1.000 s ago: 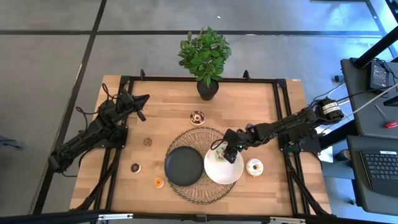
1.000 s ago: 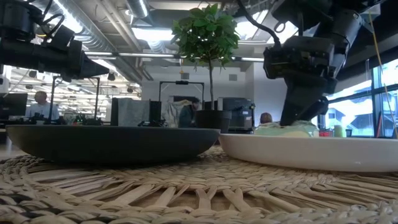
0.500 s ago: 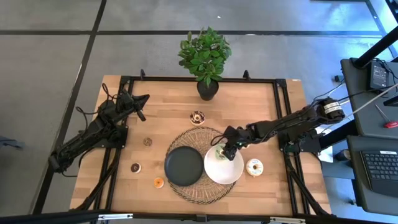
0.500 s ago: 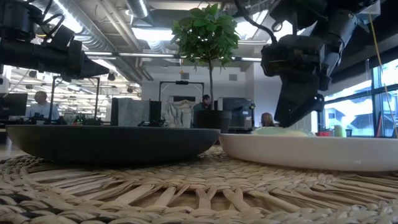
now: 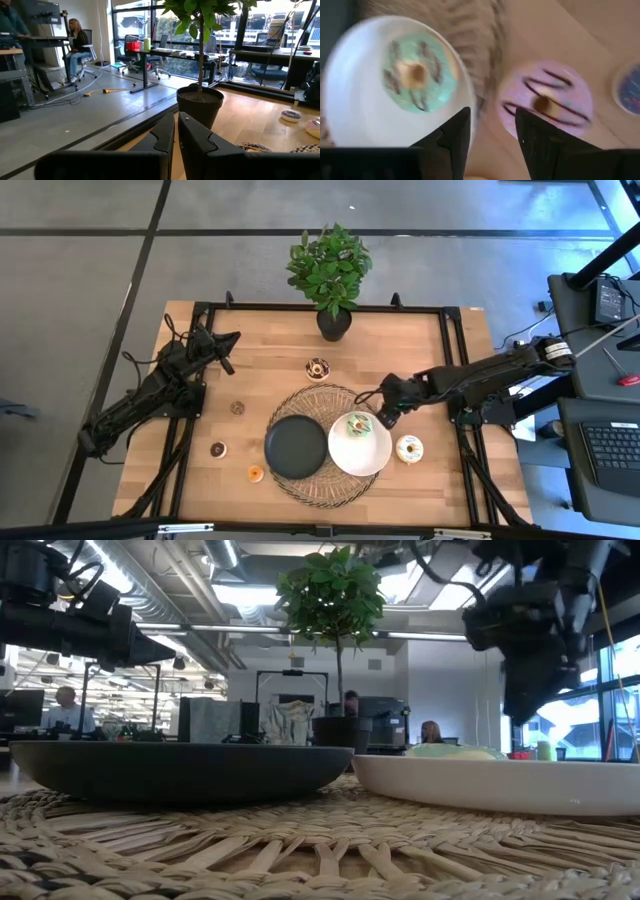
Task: Pick & Place donuts
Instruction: Put the large purple donut on the white plate
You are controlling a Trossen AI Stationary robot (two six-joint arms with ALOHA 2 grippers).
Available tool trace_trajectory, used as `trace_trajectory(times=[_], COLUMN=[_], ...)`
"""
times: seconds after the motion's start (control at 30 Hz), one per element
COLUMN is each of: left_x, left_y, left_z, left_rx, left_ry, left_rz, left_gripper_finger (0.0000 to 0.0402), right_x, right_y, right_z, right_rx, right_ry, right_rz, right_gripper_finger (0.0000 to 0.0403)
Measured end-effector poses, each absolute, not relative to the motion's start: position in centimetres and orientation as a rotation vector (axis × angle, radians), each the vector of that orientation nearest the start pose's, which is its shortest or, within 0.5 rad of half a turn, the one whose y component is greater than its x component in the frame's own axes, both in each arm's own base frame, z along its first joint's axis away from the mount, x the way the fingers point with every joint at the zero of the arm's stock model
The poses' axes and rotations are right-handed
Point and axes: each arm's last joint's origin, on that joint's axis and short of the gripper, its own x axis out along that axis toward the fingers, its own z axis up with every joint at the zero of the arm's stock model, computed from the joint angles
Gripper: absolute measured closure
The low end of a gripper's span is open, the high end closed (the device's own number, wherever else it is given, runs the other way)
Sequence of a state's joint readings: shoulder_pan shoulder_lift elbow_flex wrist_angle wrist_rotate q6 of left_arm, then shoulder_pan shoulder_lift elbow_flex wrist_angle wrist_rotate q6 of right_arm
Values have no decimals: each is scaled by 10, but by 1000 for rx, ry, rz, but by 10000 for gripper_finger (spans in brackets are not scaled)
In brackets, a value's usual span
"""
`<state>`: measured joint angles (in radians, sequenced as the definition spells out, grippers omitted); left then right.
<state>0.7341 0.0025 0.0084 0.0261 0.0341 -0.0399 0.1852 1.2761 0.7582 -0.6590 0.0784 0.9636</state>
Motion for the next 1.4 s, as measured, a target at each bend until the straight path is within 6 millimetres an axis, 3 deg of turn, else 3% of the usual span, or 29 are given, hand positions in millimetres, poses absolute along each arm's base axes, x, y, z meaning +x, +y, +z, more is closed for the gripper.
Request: trace_trajectory(times=[0.27,0.73,1.07,1.4], left_x=[73,73,73,73], left_y=[64,64,64,64], left_z=[169,169,169,169], left_rx=[-26,-27,-27,-26], left_ry=[-44,-44,-44,-44], left_rz=[699,700,700,700], left_gripper_finger=[382,382,382,382], right_x=[229,241,242,241], right_y=[40,37,28,26], right_z=[187,154,154,154], right_rx=[695,716,690,642], right_ry=[1113,1183,1144,1162], right_rz=[-477,-647,-723,-693], right_gripper_finger=[244,244,244,244])
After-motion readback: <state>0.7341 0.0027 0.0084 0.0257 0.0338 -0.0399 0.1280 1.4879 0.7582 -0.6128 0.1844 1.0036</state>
